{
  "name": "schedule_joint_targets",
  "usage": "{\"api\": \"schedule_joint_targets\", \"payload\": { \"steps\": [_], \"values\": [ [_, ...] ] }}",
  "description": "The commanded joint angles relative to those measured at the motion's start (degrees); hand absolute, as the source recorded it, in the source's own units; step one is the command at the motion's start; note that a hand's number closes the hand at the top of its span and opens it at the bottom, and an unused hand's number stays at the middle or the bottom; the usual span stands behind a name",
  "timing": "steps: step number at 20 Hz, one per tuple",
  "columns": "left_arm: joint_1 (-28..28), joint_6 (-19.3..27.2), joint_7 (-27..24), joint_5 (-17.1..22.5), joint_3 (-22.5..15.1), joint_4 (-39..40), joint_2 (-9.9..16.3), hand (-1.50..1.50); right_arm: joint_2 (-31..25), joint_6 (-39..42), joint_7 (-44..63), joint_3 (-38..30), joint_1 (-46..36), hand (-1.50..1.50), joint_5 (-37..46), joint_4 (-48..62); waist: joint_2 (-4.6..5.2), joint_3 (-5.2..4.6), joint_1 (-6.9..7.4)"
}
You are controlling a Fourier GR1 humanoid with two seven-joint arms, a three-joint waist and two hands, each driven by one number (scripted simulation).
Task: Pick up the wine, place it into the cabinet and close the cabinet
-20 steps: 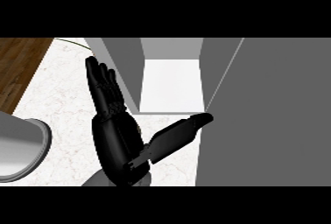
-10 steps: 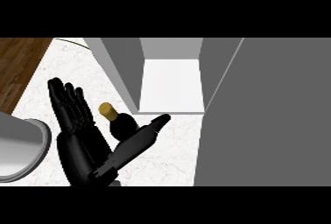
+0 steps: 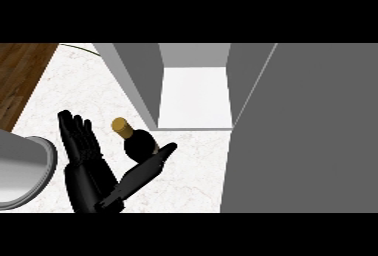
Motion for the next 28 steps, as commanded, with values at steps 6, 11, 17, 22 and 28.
{"api": "schedule_joint_targets", "payload": {
  "steps": [6, 11, 17, 22, 28],
  "values": [
    [0.3, 7.5, -9.4, 19.7, -0.7, 2.5, 7.1, -1.5, 1.1, 0.9, -0.7, -0.1, 2.1, -1.5, -2.0, -3.0, 0.21, -0.21, -0.59],
    [4.4, 8.2, -17.7, 22.2, -3.9, 6.2, 2.6, -1.5, 1.6, -0.6, 2.2, 1.8, 0.9, -1.5, 0.1, -5.3, 0.09, -0.36, -0.66],
    [3.9, 1.2, -24.5, 29.9, 0.8, 8.5, 0.2, -1.5, 0.9, 1.5, -0.3, -0.6, 2.3, -1.5, -2.4, -3.2, 0.21, -0.38, -0.77],
    [7.6, -4.8, -33.4, 35.4, 3.7, 9.6, -4.0, -1.5, 2.1, 1.5, -2.0, 0.3, 2.9, -1.5, -1.1, -2.1, 0.13, -0.42, -0.28],
    [12.6, -14.6, -48.0, 43.0, 9.5, 15.4, -10.7, -1.5, 1.6, 2.0, -1.5, 0.3, 3.1, -1.5, -1.1, -3.0, 0.01, -0.43, 0.03]
  ]
}}
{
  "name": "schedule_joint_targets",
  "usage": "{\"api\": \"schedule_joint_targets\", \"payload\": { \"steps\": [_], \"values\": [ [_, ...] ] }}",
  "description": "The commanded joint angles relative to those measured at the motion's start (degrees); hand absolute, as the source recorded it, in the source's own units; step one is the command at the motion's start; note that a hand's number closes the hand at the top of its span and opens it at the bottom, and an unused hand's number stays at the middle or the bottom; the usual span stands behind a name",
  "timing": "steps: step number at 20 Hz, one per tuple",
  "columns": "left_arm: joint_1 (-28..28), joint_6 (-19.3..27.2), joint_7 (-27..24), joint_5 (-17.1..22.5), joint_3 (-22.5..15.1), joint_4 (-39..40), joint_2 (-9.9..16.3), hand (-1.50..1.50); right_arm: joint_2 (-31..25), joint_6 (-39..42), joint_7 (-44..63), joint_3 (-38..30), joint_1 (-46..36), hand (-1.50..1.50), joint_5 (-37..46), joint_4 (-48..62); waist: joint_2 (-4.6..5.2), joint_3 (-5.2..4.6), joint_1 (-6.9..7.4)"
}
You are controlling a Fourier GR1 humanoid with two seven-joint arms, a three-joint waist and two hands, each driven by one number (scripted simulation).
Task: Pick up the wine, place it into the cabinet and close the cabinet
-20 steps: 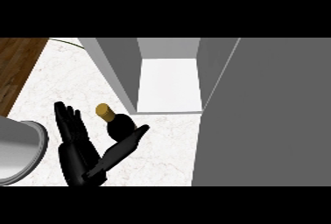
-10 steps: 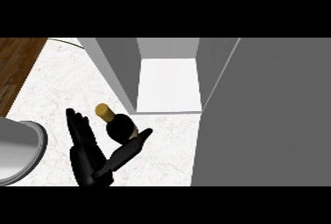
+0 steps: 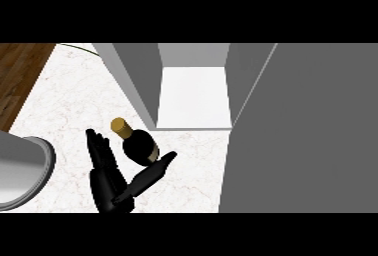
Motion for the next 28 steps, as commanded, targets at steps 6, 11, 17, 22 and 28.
{"api": "schedule_joint_targets", "payload": {
  "steps": [6, 11, 17, 22, 28],
  "values": [
    [4.2, -23.4, -24.6, 20.7, 13.8, 11.0, -5.3, -1.5, 0.3, 0.4, 0.4, -0.2, 1.9, -1.5, -2.1, -2.4, 0.04, 0.1, 0.17],
    [1.6, -38.0, -38.3, 32.0, 18.9, 25.8, -5.4, -1.5, 0.6, 0.0, 1.7, 2.3, 2.9, -1.5, -0.5, -5.2, -0.01, 0.26, -0.6],
    [-9.4, -49.2, -51.6, 37.4, 22.3, 49.0, -5.4, -1.5, 1.0, 1.5, -2.5, 2.0, 3.5, -1.5, 0.3, -1.1, 0.04, 0.46, -0.19],
    [-16.5, -51.4, -58.5, 43.9, 18.1, 60.9, -5.4, -1.5, -0.5, -0.3, 6.1, -0.6, -2.2, -1.5, -2.6, -3.4, 0.0, 0.45, -0.11],
    [-22.4, -50.9, -63.4, 50.3, 17.1, 67.5, -5.4, -1.5, 0.0, -0.8, 7.6, 0.1, -1.7, -1.5, -1.7, -5.0, 0.03, 0.43, -0.54]
  ]
}}
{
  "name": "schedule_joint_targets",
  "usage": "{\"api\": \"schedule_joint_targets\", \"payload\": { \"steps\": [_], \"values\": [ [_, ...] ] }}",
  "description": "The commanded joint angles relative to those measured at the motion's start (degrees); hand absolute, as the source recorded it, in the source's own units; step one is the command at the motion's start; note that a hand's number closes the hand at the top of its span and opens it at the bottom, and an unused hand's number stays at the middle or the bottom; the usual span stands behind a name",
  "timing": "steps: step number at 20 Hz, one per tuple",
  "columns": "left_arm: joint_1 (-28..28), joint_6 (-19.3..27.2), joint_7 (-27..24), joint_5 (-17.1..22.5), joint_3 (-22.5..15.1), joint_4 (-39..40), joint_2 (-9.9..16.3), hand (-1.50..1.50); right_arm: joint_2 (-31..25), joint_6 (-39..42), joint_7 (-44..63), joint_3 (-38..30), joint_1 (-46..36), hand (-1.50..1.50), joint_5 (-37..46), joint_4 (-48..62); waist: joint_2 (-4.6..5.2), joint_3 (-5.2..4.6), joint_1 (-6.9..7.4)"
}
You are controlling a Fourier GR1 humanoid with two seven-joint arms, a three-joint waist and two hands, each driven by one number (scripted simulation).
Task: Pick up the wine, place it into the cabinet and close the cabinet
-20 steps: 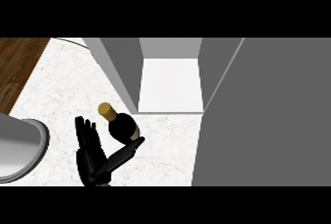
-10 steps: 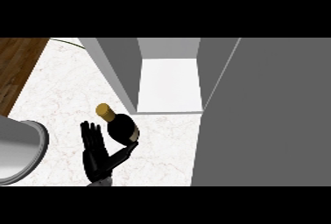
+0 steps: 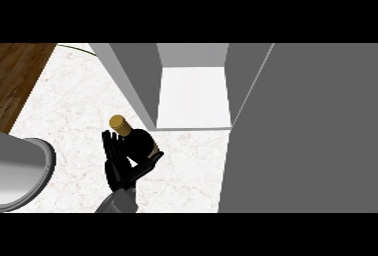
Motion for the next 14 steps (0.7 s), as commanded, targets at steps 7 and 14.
{"api": "schedule_joint_targets", "payload": {
  "steps": [7, 14],
  "values": [
    [-7.8, -4.1, -5.9, 8.5, -1.6, 7.6, -0.2, 1.5, -2.2, 2.6, 0.8, -7.9, -2.4, -1.5, -7.8, 0.6, 0.06, 0.05, 0.07],
    [-15.3, -6.7, -4.0, 8.0, -0.4, 14.3, -0.2, 1.5, 2.3, 1.9, -2.1, 2.8, 4.6, -1.5, 1.0, -2.4, 0.15, 0.01, -0.5]
  ]
}}
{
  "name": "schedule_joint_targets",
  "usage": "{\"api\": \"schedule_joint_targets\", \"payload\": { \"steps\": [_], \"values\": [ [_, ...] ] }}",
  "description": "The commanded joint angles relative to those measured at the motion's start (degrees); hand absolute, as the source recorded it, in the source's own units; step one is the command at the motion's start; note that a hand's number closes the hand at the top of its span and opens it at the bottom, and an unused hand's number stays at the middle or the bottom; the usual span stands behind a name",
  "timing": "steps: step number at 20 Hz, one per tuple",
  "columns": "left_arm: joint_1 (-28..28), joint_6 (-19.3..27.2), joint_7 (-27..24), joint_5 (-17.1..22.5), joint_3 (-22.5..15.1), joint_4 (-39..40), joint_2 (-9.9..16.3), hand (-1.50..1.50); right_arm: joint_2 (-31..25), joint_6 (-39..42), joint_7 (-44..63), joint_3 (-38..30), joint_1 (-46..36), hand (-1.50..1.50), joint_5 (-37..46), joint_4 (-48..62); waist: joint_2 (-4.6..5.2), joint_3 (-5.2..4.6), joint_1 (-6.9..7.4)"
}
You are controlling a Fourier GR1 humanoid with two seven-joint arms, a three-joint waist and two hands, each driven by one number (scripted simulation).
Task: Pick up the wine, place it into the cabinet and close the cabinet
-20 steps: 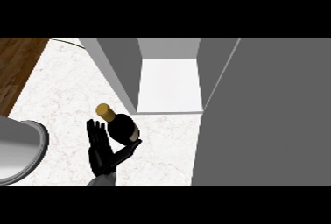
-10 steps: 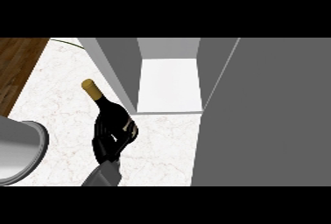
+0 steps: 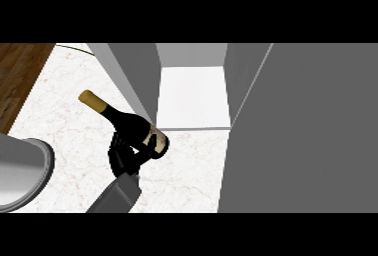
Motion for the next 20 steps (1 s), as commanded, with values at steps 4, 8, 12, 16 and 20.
{"api": "schedule_joint_targets", "payload": {
  "steps": [4, 8, 12, 16, 20],
  "values": [
    [0.8, -8.4, 2.1, -3.5, -3.2, -1.2, 2.9, 1.5, 0.5, -1.2, 2.8, -0.3, 0.0, -1.5, -0.7, -4.0, -0.38, 0.06, 0.94],
    [7.2, -23.2, 10.6, -6.7, -8.1, -3.2, 11.5, 1.5, -0.7, 0.4, 1.4, -2.3, -0.2, -1.5, -2.2, -1.9, -0.52, 0.11, 1.53],
    [9.6, -23.8, 9.4, -7.7, -6.7, -8.4, 12.0, 1.5, -1.4, 2.0, 1.0, -4.1, 3.1, -1.5, -5.3, -4.9, -0.46, 0.13, 1.25],
    [6.9, -23.8, 14.5, -7.7, -5.1, -10.8, 11.1, 1.5, -1.3, 1.3, 1.9, -5.3, 1.6, -1.5, -4.7, -3.2, -0.4, 0.11, 1.13],
    [11.7, -22.8, 16.4, -11.1, -7.0, -18.4, 12.7, 1.5, -1.4, 1.2, 4.2, -4.9, -0.3, -1.5, -5.0, -4.0, -0.47, 0.12, 1.36]
  ]
}}
